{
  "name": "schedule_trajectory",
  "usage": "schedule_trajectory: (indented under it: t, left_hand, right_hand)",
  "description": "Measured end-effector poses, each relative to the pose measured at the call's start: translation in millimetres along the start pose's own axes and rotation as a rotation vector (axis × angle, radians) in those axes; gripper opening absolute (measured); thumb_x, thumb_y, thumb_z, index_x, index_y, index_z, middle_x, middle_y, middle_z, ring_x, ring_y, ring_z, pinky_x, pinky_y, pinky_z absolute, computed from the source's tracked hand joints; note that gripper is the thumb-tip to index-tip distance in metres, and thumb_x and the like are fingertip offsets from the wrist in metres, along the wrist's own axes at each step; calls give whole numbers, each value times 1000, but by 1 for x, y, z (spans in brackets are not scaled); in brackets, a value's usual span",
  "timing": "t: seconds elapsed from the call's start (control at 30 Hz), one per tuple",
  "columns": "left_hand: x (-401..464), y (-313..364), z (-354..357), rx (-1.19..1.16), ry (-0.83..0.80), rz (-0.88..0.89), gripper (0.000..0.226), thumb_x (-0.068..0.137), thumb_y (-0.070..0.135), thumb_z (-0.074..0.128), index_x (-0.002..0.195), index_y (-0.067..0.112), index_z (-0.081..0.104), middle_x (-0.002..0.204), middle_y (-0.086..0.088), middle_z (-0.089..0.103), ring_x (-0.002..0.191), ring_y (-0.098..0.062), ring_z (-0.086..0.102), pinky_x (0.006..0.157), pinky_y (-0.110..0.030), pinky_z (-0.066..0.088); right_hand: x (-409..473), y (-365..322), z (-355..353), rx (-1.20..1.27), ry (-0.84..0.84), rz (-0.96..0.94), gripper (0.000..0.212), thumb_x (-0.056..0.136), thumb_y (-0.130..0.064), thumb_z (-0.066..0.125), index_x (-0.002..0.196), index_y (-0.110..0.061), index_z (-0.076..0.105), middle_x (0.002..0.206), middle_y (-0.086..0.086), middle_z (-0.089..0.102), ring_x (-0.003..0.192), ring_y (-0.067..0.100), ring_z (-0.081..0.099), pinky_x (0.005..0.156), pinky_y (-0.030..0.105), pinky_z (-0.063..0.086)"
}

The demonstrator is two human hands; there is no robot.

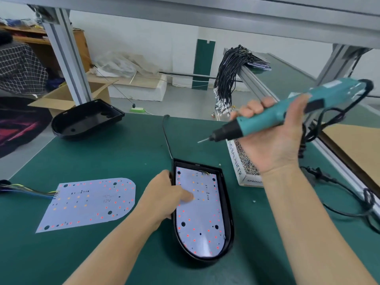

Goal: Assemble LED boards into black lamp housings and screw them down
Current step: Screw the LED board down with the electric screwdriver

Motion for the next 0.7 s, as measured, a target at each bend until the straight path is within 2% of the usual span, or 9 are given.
schedule_trajectory:
  t: [0.07, 0.13, 0.2, 0.27, 0.33, 0.4, 0.47, 0.53, 0.7]
  left_hand:
    - [-2, -2, -2, 55, -20, 8, 60, 51, 29, 69, 106, 9, 55, 99, -15, 69, 76, -23, 64, 62, -33, 47]
    - [-4, 4, -7, 156, 9, 54, 64, 58, 43, 77, 112, 20, 51, 98, 1, 69, 84, -19, 65, 68, -29, 49]
    - [1, 24, -18, 390, 219, 198, 66, 71, 49, 76, 124, 27, 44, 110, 9, 58, 96, -17, 58, 77, -31, 43]
    - [7, 59, -18, 559, 410, 438, 52, 79, 41, 69, 125, 28, 49, 111, 8, 53, 100, -18, 54, 78, -31, 40]
    - [24, 90, 2, 604, 344, 577, 28, 84, 27, 65, 112, 24, 62, 101, 8, 60, 99, -17, 57, 79, -30, 43]
    - [48, 108, 34, 729, 169, 590, 16, 86, 19, 62, 99, 23, 70, 89, 10, 62, 97, -17, 60, 83, -30, 48]
    - [72, 113, 61, 880, 39, 555, 21, 86, 12, 58, 94, 24, 74, 89, 8, 65, 98, -19, 62, 84, -32, 51]
    - [94, 109, 78, 987, -24, 503, 26, 86, 8, 57, 92, 26, 75, 100, 6, 71, 98, -21, 64, 82, -31, 51]
    - [120, 103, 91, 1110, -32, 487, 32, 83, 2, 54, 88, 27, 74, 102, 5, 71, 95, -22, 64, 70, -27, 45]
  right_hand:
    - [-7, -22, -13, -79, 91, -43, 58, 46, -53, 86, 75, -18, 50, 69, -2, 51, 66, 15, 48, 88, 36, 45]
    - [-19, -39, -25, -183, 167, -59, 61, 44, -58, 85, 75, -18, 50, 70, -2, 50, 68, 16, 48, 89, 36, 44]
    - [-29, -53, -35, -243, 235, -89, 62, 45, -62, 84, 74, -18, 51, 70, -1, 49, 68, 16, 48, 87, 36, 45]
    - [-37, -63, -39, -251, 292, -126, 60, 45, -61, 85, 72, -19, 51, 69, -2, 51, 66, 16, 51, 82, 33, 47]
    - [-43, -70, -40, -236, 326, -173, 59, 46, -59, 85, 71, -19, 50, 68, -2, 52, 64, 15, 52, 75, 31, 49]
    - [-47, -77, -40, -226, 353, -234, 58, 46, -60, 85, 69, -20, 50, 65, -3, 52, 62, 14, 52, 71, 29, 49]
    - [-51, -83, -39, -211, 375, -264, 57, 45, -60, 84, 69, -21, 51, 63, -5, 51, 60, 13, 50, 71, 28, 48]
    - [-56, -89, -40, -209, 398, -272, 57, 45, -61, 84, 69, -22, 51, 63, -6, 50, 59, 12, 49, 71, 28, 48]
    - [-66, -101, -44, -262, 419, -292, 55, 48, -60, 83, 69, -20, 52, 63, -4, 50, 59, 14, 49, 70, 28, 48]
Point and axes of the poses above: each hand's wrist, its own x-axis towards the middle knuckle, its own z-axis out of the palm, y = z × x, the point moved 5 cm from there along x, towards the middle knuckle
